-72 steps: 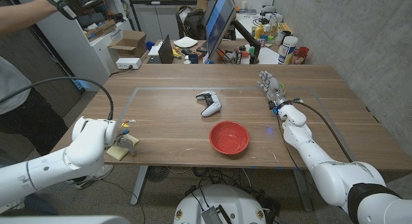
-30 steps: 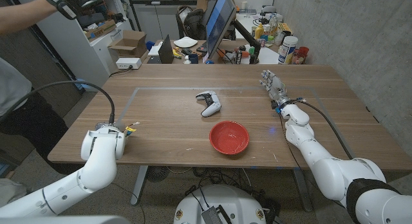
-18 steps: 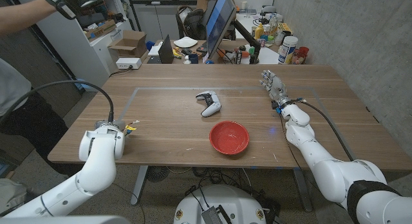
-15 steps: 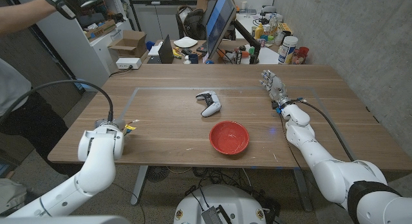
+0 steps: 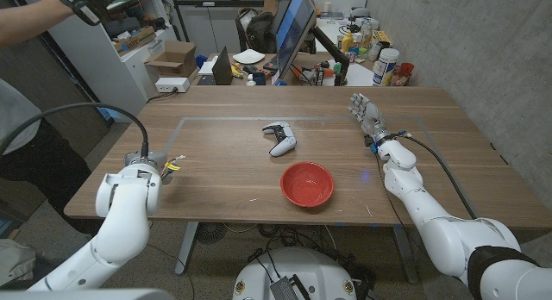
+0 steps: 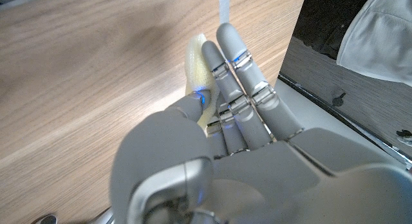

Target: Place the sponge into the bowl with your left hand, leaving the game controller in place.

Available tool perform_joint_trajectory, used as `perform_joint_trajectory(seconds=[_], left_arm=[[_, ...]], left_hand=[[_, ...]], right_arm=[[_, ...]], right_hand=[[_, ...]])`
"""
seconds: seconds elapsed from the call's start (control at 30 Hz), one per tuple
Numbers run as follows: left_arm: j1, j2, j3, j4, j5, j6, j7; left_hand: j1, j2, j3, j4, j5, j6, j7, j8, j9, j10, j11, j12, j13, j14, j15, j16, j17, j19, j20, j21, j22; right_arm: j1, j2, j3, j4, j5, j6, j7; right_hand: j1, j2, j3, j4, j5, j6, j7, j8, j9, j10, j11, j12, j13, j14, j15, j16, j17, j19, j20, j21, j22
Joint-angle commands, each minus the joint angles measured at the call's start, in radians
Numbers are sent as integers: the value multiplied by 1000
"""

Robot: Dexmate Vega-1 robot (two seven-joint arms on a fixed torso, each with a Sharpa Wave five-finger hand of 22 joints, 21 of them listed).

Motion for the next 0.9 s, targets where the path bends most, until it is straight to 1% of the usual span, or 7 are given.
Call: perform_joint_trajectory(seconds=[0.03,0.3,0.4,0.67,0.7,0.87,0.9], left_arm=[[67,-60,-95,-62,-69,-117,101],[95,-81,-123,-92,-92,-165,139],[119,-81,-134,-102,-87,-188,181],[133,-100,-164,-116,-123,-230,223],[150,-106,-186,-119,-163,-243,266],[150,-118,-210,-113,-201,-259,302],[172,-119,-225,-110,-223,-279,367]], left_hand=[[33,33,52,58,-3,101,86,-6,3,62,-67,-5,3,4,1,-3,5,-4,-1,10,5],[32,29,52,62,-4,107,78,-13,3,66,-73,-9,3,6,0,-7,6,-11,-2,18,5],[31,28,52,63,-4,108,76,-15,4,67,-74,-10,3,8,-1,-7,7,-13,-2,20,5],[30,27,52,65,-4,114,71,-19,4,70,-77,-13,3,10,-1,-9,8,-18,-1,26,6],[30,27,51,65,-4,113,71,-20,4,70,-75,-13,3,10,-1,-9,8,-18,-1,27,6],[29,26,51,65,-4,116,67,-24,4,70,-80,-16,3,11,-2,-10,9,-22,-1,31,6],[29,26,51,66,-4,116,68,-25,4,70,-80,-17,3,11,-1,-11,9,-23,-1,31,6]], right_arm=[[-26,-13,-3,-45,14,-9,-4],[-43,-18,-4,-66,28,-14,-4],[-56,-24,-5,-89,29,-18,-9],[-82,-37,-11,-134,39,-32,-16],[-85,-37,-11,-138,41,-33,-18],[-95,-41,-17,-160,45,-39,-25],[-98,-44,-23,-169,39,-39,-28]], right_hand=[[-10,47,7,-5,7,8,-1,3,4,8,-2,0,5,6,-11,-1,-1,6,-65,6,3],[-10,47,8,-5,7,8,0,2,4,10,0,0,5,7,-11,-1,-1,6,-66,6,3],[-11,47,8,-5,7,8,0,2,4,9,-1,0,5,7,-12,-1,0,6,-66,5,3],[-11,47,8,-5,7,8,1,2,4,10,-1,0,5,7,-12,-1,0,6,-65,5,3],[-11,47,8,-5,7,9,1,2,4,9,-1,-1,5,7,-12,-1,0,6,-66,5,3],[-11,46,8,-5,7,10,1,2,4,10,0,-1,5,8,-12,-1,-1,7,-66,6,3],[-11,46,9,-5,7,10,1,2,4,10,-1,-1,5,8,-12,-1,0,7,-66,6,3]])
